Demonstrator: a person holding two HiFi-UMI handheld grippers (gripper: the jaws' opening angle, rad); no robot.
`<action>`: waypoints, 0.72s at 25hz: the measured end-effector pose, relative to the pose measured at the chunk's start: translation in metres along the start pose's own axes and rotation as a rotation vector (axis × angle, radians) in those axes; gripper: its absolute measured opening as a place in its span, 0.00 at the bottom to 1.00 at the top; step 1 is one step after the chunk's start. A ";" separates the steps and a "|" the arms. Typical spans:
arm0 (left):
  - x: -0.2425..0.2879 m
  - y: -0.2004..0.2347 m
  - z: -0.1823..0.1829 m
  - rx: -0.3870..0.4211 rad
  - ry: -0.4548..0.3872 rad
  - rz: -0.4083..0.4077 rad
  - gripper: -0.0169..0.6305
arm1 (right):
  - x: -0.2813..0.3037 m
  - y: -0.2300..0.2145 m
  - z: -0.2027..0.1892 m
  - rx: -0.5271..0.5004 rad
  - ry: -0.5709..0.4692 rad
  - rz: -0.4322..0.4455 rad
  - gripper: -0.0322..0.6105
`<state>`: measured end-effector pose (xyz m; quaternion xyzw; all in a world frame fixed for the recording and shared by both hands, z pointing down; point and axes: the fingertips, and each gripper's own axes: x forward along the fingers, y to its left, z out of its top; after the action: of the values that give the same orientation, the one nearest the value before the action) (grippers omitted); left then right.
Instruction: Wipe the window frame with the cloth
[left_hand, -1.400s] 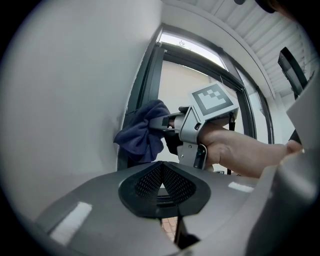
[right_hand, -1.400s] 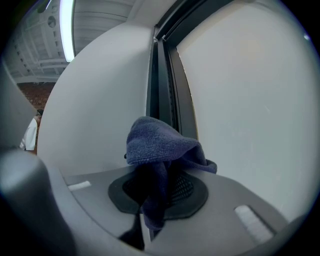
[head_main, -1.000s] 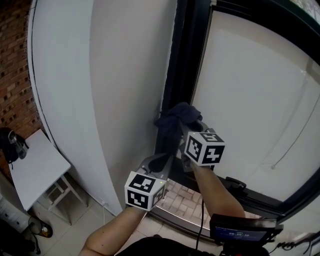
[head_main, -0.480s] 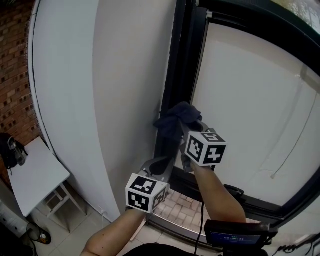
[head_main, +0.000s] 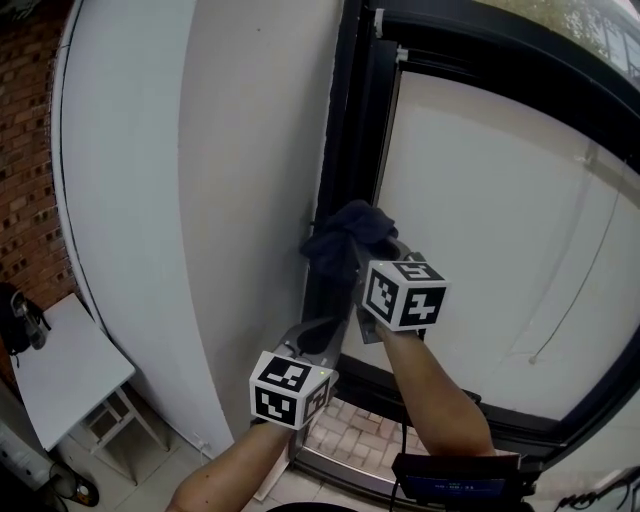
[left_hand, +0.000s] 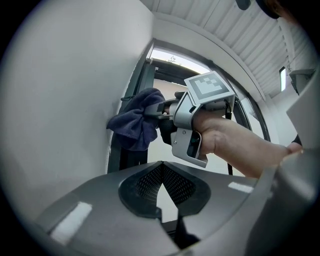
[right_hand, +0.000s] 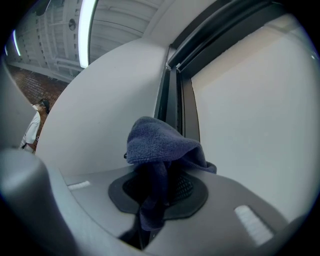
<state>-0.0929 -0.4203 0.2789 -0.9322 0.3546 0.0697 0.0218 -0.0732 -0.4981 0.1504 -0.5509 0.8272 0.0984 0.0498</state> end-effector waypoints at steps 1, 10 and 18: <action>0.001 0.000 0.001 -0.002 -0.002 -0.001 0.02 | 0.001 0.000 0.005 -0.007 -0.005 0.002 0.14; 0.006 0.004 0.024 0.012 -0.051 0.005 0.02 | 0.007 -0.003 0.043 -0.021 -0.055 0.009 0.14; 0.006 0.016 0.063 0.002 -0.125 0.023 0.02 | 0.011 -0.007 0.074 -0.025 -0.100 0.018 0.14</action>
<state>-0.1062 -0.4300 0.2155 -0.9219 0.3631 0.1276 0.0443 -0.0732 -0.4948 0.0753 -0.5385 0.8273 0.1365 0.0831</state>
